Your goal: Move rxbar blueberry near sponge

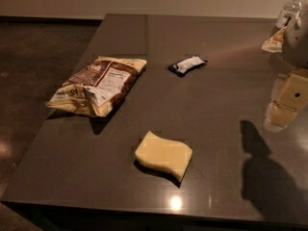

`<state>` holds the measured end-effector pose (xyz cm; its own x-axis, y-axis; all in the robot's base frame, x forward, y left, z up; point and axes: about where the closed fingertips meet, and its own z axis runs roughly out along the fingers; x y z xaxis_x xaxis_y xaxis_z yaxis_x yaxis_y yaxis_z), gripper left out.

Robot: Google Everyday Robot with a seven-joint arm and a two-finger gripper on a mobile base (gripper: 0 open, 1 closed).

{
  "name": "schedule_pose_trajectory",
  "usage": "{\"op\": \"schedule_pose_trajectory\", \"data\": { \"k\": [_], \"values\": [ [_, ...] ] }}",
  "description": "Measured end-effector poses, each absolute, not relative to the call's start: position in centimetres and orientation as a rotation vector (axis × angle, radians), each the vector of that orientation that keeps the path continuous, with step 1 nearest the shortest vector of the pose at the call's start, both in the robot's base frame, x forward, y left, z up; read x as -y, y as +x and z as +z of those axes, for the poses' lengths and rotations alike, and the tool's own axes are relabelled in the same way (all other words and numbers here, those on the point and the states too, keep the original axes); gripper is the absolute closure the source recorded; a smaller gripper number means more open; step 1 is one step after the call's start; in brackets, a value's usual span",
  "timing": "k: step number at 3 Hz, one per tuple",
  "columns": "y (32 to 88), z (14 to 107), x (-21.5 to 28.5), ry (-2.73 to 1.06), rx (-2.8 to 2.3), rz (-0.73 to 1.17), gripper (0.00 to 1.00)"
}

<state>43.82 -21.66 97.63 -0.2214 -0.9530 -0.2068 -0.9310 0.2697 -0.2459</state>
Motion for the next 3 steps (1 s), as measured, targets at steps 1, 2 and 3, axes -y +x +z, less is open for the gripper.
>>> {"op": "schedule_pose_trajectory", "data": {
  "k": [1,2,3],
  "values": [
    [43.8,97.6,21.7,-1.724,-2.231,-0.099,0.00],
    [44.8,97.5,21.3,-1.725,-2.222,-0.093,0.00],
    [47.6,96.7,20.4,-1.742,-2.195,-0.056,0.00]
  ]
}}
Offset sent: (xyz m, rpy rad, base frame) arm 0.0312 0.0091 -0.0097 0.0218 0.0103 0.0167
